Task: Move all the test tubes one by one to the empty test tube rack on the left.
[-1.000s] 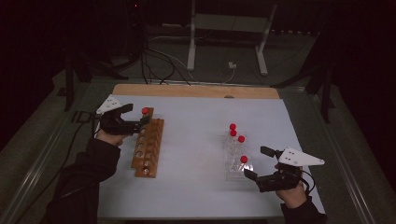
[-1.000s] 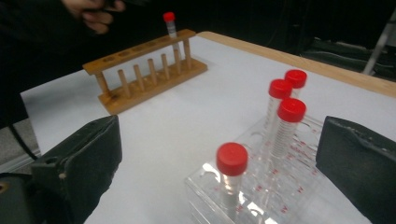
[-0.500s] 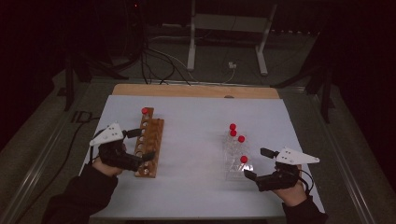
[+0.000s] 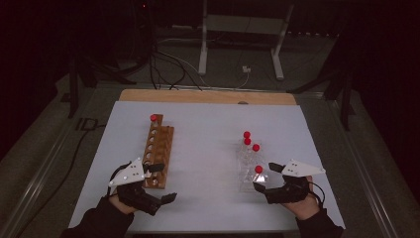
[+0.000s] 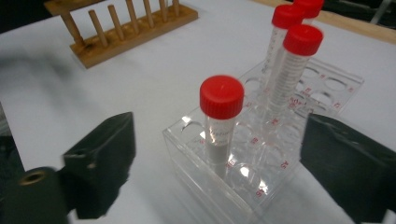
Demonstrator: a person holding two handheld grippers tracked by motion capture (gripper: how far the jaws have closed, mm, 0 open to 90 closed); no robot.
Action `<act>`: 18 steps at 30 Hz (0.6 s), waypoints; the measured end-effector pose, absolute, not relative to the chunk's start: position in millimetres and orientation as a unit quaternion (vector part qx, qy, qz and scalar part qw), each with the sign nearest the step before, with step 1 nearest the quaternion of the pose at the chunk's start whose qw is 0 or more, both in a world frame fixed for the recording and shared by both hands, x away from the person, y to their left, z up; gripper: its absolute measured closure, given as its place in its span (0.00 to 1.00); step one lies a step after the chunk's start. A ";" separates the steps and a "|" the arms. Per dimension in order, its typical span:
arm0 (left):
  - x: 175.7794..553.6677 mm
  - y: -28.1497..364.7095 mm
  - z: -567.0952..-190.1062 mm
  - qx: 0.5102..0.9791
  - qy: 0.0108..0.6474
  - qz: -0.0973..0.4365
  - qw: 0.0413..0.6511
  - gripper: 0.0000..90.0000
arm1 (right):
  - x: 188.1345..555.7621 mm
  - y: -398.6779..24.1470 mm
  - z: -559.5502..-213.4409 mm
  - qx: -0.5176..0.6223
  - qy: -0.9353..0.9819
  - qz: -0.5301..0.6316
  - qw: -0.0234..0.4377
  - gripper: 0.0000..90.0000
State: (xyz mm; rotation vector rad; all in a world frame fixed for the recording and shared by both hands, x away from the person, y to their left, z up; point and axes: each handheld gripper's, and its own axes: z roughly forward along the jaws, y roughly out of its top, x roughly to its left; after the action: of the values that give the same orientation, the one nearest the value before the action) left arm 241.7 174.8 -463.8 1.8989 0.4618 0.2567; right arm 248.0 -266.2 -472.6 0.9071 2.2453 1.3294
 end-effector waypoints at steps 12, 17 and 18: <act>240.7 173.8 -471.9 0.808 0.190 0.099 0.548 0.02 | 256.0 -260.6 -480.1 0.328 0.808 0.454 0.186 0.53; 241.8 174.1 -473.8 0.809 0.193 0.097 0.547 0.02 | 258.3 -257.1 -483.0 0.323 0.815 0.444 0.185 0.63; 241.9 174.0 -474.3 0.810 0.192 0.096 0.546 0.02 | 258.5 -256.6 -483.7 0.324 0.816 0.442 0.186 0.66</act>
State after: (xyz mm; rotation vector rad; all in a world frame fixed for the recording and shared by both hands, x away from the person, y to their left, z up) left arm 241.9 174.0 -474.3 1.9209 0.4551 0.2269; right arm 258.5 -256.6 -483.7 0.9115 2.2972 1.2440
